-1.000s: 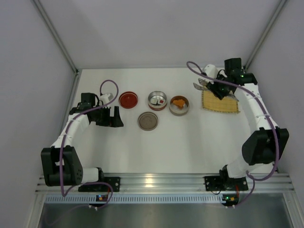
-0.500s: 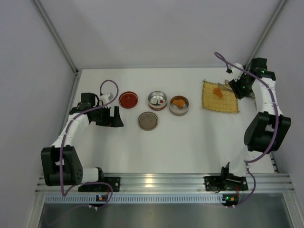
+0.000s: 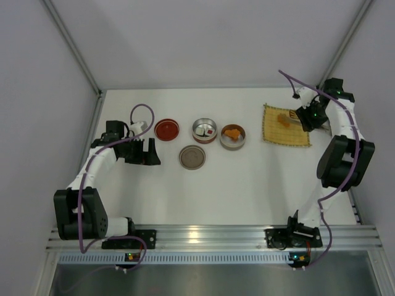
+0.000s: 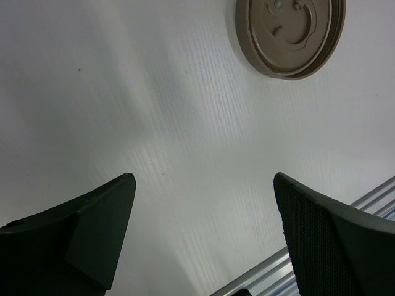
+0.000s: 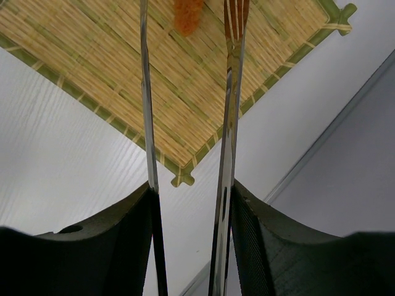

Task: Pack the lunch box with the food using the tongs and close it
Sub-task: Pick up the fake food from the plate.

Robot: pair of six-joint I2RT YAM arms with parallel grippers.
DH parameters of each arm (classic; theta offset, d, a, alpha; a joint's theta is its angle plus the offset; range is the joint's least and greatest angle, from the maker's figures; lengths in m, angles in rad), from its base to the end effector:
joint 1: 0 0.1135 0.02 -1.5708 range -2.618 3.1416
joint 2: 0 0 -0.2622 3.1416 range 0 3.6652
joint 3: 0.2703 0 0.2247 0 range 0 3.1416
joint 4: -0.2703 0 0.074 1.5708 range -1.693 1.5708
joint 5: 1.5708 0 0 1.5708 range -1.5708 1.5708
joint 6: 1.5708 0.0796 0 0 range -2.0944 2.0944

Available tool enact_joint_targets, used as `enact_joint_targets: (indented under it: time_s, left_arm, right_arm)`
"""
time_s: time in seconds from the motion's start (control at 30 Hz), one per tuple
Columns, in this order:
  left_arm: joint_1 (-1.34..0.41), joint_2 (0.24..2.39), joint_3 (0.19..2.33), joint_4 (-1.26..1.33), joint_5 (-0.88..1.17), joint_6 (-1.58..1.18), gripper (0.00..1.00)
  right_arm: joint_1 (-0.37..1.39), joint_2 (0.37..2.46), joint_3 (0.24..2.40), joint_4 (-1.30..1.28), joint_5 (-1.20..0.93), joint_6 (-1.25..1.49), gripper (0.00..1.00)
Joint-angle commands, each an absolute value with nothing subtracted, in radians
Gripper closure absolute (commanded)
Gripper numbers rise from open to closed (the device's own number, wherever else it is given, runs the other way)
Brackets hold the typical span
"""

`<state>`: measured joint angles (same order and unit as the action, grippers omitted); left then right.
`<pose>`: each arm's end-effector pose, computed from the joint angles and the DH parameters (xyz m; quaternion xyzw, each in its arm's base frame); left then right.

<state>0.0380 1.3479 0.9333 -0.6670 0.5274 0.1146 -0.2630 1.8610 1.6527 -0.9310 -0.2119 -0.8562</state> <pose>0.2528 -0.0305 0.2109 0.0989 0.9336 -0.2343 0.2524 0.3740 -0.0834 0.2408 -0.3055 0.9223 -0.0255 0.2352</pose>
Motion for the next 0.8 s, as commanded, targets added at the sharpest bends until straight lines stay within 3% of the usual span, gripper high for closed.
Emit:
enact_joint_targets:
  time_s: [0.0, 0.57, 0.77]
  left_arm:
    - [0.044, 1.358, 0.963, -0.658, 0.555, 0.127, 0.02]
    - [0.043, 1.368, 0.966, -0.657, 0.552, 0.126, 0.02]
    - [0.044, 1.371, 0.966, -0.657, 0.551, 0.126, 0.02]
  right_arm:
    - [-0.278, 1.878, 1.727, -0.927, -0.238, -0.871, 0.52]
    - [-0.276, 1.945, 1.743, -0.927, -0.247, -0.881, 0.52]
    - [-0.276, 1.939, 1.743, -0.930, -0.252, -0.887, 0.63]
